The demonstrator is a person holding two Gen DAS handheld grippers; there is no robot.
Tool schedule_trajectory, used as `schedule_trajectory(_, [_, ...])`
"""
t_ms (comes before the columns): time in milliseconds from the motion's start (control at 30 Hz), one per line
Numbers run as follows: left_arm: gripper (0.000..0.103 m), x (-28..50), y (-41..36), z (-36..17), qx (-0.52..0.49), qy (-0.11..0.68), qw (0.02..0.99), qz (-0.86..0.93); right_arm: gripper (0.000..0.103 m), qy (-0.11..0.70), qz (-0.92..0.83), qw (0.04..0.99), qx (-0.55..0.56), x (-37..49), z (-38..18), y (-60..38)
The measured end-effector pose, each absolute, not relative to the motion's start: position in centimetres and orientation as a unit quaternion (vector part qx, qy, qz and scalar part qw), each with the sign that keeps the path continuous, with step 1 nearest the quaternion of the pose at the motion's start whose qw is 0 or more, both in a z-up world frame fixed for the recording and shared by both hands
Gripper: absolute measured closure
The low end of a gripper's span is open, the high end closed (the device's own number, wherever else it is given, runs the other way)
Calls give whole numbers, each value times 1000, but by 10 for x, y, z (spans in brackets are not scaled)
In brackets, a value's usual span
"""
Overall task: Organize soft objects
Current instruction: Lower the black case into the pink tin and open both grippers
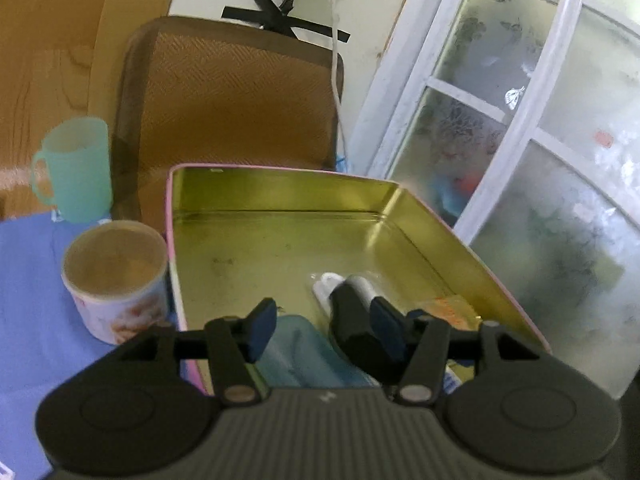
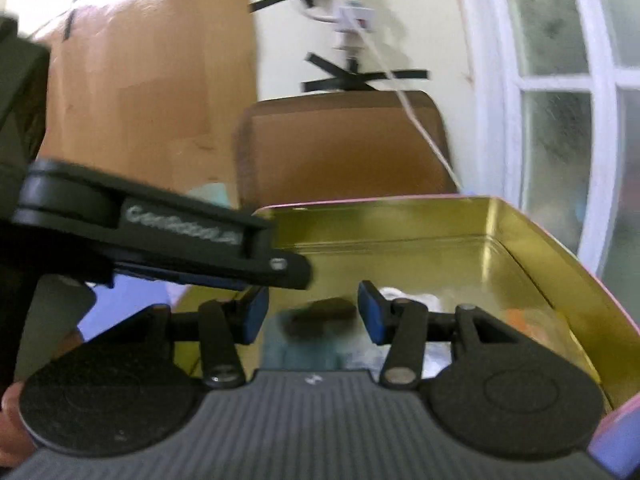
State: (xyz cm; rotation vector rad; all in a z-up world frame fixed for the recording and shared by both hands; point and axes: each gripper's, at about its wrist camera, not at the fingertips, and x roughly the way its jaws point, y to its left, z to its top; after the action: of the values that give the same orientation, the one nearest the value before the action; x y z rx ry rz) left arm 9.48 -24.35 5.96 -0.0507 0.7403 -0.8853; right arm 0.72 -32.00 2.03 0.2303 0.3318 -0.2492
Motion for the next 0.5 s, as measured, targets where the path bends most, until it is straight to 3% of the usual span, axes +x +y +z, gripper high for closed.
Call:
schedule_trajectory(67, [50, 92, -240, 58, -24, 349, 839, -417, 51, 168, -120, 972, 109, 1, 17, -323])
schedule_trajectory(200, [50, 82, -226, 59, -22, 341, 843, -415, 64, 173, -102, 973, 113, -8, 14, -321])
schedule_trajectory(500, [47, 57, -202, 71, 15, 300, 867, -397, 63, 162, -96, 976, 111, -9, 19, -308])
